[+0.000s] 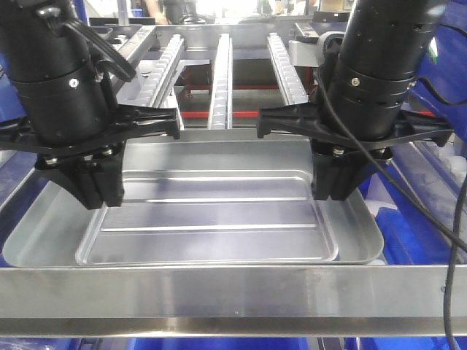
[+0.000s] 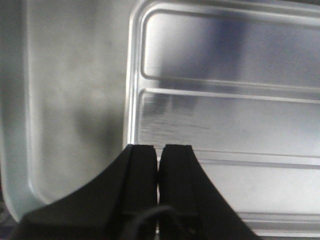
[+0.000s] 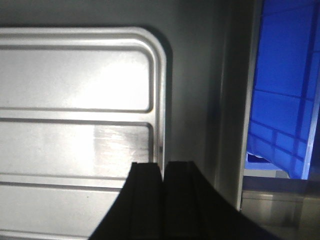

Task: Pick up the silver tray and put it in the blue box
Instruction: 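Position left and right grippers open around opposite tray rims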

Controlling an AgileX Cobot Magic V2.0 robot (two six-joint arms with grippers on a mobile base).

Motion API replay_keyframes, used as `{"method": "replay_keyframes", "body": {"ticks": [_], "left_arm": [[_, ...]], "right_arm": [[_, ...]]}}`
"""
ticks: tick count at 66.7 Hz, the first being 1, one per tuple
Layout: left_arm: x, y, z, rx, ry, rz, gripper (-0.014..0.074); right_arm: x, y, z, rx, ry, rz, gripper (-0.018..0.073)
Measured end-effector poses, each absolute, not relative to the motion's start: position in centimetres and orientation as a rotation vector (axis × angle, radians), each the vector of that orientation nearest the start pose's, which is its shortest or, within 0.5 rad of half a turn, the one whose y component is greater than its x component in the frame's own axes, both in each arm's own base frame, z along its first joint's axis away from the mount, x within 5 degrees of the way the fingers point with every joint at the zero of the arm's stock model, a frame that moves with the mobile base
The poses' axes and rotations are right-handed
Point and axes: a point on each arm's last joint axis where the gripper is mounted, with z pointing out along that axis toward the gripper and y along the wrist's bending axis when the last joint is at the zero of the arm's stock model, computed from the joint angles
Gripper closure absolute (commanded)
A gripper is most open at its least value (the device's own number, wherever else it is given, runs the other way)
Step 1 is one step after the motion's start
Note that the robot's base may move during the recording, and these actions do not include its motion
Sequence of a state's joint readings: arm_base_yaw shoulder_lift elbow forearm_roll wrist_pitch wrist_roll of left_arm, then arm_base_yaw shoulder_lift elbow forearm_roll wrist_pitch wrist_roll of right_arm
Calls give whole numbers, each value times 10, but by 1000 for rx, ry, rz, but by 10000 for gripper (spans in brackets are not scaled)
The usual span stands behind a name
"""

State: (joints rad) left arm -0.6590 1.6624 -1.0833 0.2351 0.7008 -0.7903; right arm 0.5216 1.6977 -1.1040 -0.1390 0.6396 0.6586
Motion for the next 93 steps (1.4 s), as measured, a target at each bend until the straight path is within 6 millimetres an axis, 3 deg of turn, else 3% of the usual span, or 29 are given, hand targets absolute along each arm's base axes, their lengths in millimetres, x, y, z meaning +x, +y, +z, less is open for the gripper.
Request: {"method": "replay_keyframes", "body": {"ticks": [16,26,32,35,41,65,93], "left_arm": [[272,-189,219,78,2707,-104,602],[272,-189,218,80,2710,-100,588],[273,-188,215,64,2720,-102,446],[274,-188,213,45,2733,-108,342],[275,-188,209,22,2750,-118,239],[279,-191,192,30,2786,-78,300],[283,-186,193,23,2776,-62,300]], "right_arm": [[300,164,213,59,2721,207,461],[300,164,213,51,2721,205,232],[300,164,213,48,2721,204,144],[300,164,213,48,2721,204,144],[300,164,213,48,2721,204,146],[304,166,203,45,2735,197,146],[307,168,199,42,2726,207,146]]}}
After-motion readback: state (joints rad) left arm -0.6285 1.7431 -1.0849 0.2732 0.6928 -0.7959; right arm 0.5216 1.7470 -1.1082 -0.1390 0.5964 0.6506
